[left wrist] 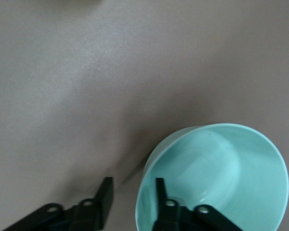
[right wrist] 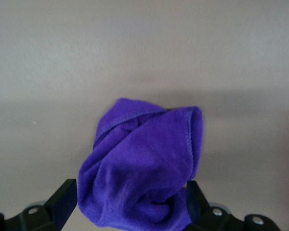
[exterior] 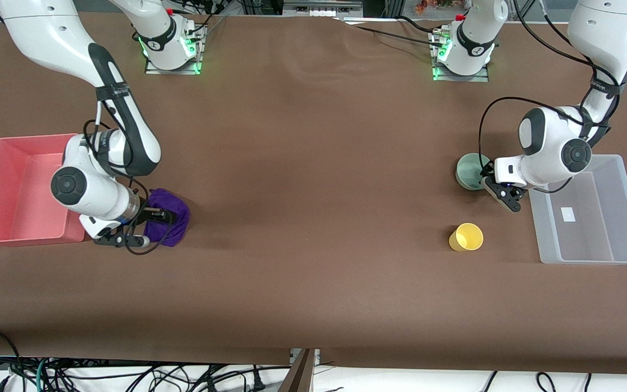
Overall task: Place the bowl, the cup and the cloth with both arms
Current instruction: 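Lift the green bowl with the left gripper while the right gripper lifts the cloth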
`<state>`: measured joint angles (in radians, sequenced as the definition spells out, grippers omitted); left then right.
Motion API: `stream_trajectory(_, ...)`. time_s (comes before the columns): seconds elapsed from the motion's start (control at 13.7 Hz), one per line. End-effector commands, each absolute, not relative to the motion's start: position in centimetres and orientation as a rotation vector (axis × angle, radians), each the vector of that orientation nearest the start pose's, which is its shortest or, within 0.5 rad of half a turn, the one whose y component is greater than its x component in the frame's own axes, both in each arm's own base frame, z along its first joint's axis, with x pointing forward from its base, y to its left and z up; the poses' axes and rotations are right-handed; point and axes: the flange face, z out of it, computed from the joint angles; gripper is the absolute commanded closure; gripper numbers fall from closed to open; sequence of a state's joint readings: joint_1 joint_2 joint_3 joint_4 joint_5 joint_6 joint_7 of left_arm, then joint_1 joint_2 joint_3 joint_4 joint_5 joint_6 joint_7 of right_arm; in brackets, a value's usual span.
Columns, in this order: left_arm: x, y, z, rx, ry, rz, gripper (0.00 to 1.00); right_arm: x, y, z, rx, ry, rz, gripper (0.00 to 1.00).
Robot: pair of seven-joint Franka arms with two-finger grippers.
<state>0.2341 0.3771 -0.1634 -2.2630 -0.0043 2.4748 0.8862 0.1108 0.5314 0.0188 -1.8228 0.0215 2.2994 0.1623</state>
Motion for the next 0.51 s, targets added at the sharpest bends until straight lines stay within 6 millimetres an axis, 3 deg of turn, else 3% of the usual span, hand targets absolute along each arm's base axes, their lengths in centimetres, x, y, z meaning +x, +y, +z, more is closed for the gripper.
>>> stream_trajectory(0.0, 52.4, 3.4, 18.4, -2.978, 1.35, 0.17, 1.0, 62.2, 8.4, 23.7, -3.12, 0.101, 0.073, 0.0)
stream_trajectory(0.22, 52.6, 3.2, 18.9, -2.97, 1.363, 0.165, 1.0, 61.6, 8.3, 22.5, -3.118, 0.102, 0.039, 0.01)
stream_trajectory(0.29, 52.8, 3.1, 19.5, -2.955, 1.387, 0.153, 1.0, 61.4, 8.3, 22.2, -3.117, 0.106, 0.044, 0.05)
stream_trajectory(0.44, 53.6, 1.9, 21.8, -2.958, 1.418, 0.168, 1.0, 61.4, 8.3, 22.2, -3.117, 0.106, 0.047, 0.57)
